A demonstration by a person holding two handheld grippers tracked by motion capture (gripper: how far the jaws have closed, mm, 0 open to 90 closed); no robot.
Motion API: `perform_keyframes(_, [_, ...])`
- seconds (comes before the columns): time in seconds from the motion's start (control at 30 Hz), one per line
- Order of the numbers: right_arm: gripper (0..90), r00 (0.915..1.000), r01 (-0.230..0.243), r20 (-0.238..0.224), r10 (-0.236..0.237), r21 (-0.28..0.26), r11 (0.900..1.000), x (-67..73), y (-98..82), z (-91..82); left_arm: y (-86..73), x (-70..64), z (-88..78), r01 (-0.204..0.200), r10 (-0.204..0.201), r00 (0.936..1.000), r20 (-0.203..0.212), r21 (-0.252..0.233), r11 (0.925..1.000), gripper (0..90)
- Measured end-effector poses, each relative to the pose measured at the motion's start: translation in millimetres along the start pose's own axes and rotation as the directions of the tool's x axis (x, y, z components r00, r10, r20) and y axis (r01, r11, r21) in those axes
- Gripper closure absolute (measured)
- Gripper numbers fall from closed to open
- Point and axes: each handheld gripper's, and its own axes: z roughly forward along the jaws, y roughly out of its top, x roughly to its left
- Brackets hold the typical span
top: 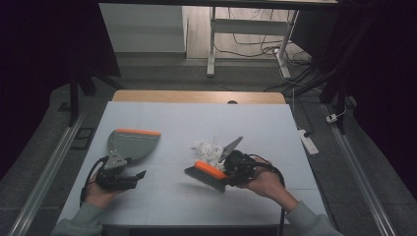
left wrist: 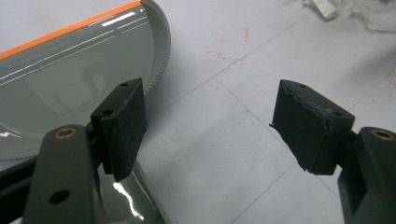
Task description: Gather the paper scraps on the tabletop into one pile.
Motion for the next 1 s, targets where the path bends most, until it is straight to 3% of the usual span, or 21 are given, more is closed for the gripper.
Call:
perform_keyframes(0.17, [70.9,0.9992,0.039,0.006,-0.039,0.051,0.998,1.1,25.4,21.4,-0.7,1.3,-0.3,0.0,0.0,1.0,0.001,-0.002,1.0,26.9])
perform_keyframes(0.3, [70.8,0.9977,0.018,0.064,-0.022,0.06,0.998,-15.4,32.0,25.9,-0.8,1.7,-0.6,0.001,-0.001,1.0,0.0,-0.005,1.0,27.0])
perform_keyframes(0.4, [70.8,0.9928,-0.006,0.12,0.001,0.036,0.999,-30.3,31.5,23.6,-0.6,1.3,-0.7,-0.002,0.002,1.0,-0.001,-0.005,1.0,27.0])
perform_keyframes(0.5, [70.9,0.9867,-0.022,0.162,0.021,0.007,1.0,-38.4,29.2,18.7,-0.7,1.5,-0.7,0.0,0.0,1.0,-0.002,-0.005,1.0,27.0])
perform_keyframes(0.63, [70.8,0.989,-0.039,0.14,0.048,-0.062,0.997,-39.7,24.2,3.7,-0.8,1.9,-0.5,0.001,-0.001,1.0,-0.002,-0.003,1.0,27.0])
perform_keyframes(0.77, [70.8,0.9861,-0.051,0.149,0.073,-0.149,0.987,-38.9,18.9,-18.0,-0.5,0.7,-0.2,-0.002,0.002,1.0,-0.003,-0.001,1.0,27.0])
perform_keyframes(1.0, [70.8,0.9781,-0.062,0.184,0.098,-0.192,0.98,-42.2,11.6,-40.0,-0.4,0.4,0.2,-0.002,0.002,1.0,-0.003,0.0,1.0,27.0])
